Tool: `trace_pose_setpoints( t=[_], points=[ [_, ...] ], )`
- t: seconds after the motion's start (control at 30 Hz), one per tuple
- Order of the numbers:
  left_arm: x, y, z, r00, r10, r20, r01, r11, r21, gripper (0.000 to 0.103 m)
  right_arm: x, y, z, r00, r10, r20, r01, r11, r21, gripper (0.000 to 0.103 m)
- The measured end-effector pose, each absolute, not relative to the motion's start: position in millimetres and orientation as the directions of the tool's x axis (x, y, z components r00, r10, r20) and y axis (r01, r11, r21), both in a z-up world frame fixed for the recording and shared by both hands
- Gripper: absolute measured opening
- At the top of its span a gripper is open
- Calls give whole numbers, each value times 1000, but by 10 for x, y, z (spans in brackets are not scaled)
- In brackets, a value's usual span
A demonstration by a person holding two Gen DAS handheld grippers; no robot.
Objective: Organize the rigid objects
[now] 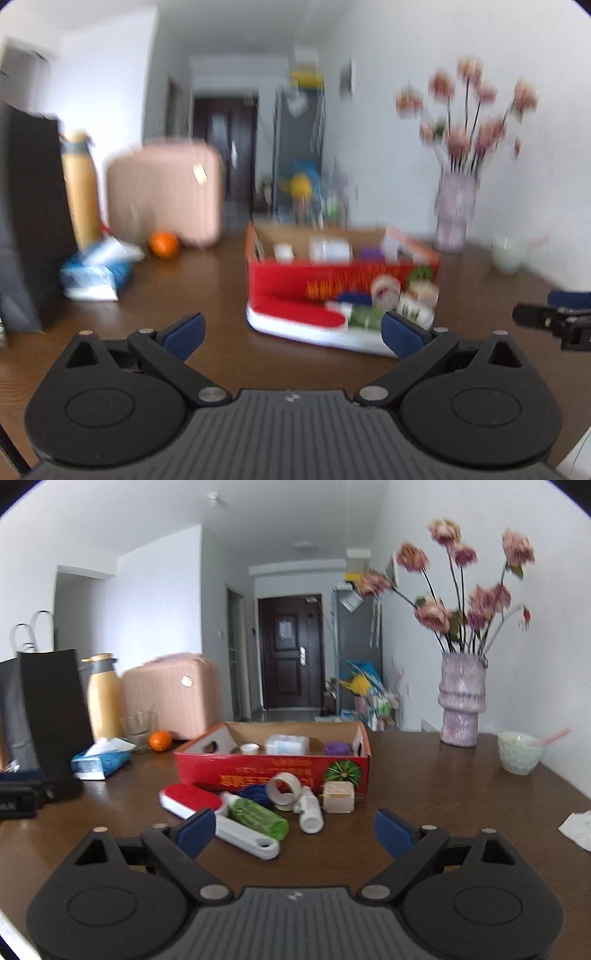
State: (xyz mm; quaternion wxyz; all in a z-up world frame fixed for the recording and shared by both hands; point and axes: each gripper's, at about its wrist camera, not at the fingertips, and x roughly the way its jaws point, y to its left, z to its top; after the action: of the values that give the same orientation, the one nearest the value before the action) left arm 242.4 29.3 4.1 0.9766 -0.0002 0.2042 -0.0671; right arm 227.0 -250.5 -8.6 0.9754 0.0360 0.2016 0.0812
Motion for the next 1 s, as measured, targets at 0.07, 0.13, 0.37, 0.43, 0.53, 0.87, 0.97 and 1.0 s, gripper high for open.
trace_pose_setpoints(
  t=[0.07,0.13,0.37,0.43,0.53,0.87,0.97,1.0],
  points=[
    [2699,267,19,902,-171,-396,182,983,-9,103,2577,-2516,-161,868,188,-459,-141,981,135,79],
    [2998,321,-35,891,-181,-416,197,980,-4,102,2844,-2496,-212,835,224,-503,-174,974,146,64],
    [4253,592,-305,750,-229,-620,199,973,-119,77,3365,-2369,-532,734,366,-573,-256,929,266,60],
    [4455,675,-415,718,-261,-646,185,965,-184,74,3423,-2286,-596,717,368,-592,-275,930,245,55],
    [4577,735,-548,698,-283,-658,170,958,-232,61,3492,-2296,-670,711,368,-599,-277,930,242,33],
    [4176,697,-565,725,-282,-628,108,947,-301,53,3624,-2532,-779,691,370,-621,-198,923,330,15],
    [3857,707,-585,726,-298,-620,73,929,-362,47,3592,-2639,-768,691,345,-636,-159,930,332,14],
    [3752,697,-592,729,-302,-614,64,923,-378,45,3574,-2683,-767,688,343,-640,-141,928,346,14]
  ],
)
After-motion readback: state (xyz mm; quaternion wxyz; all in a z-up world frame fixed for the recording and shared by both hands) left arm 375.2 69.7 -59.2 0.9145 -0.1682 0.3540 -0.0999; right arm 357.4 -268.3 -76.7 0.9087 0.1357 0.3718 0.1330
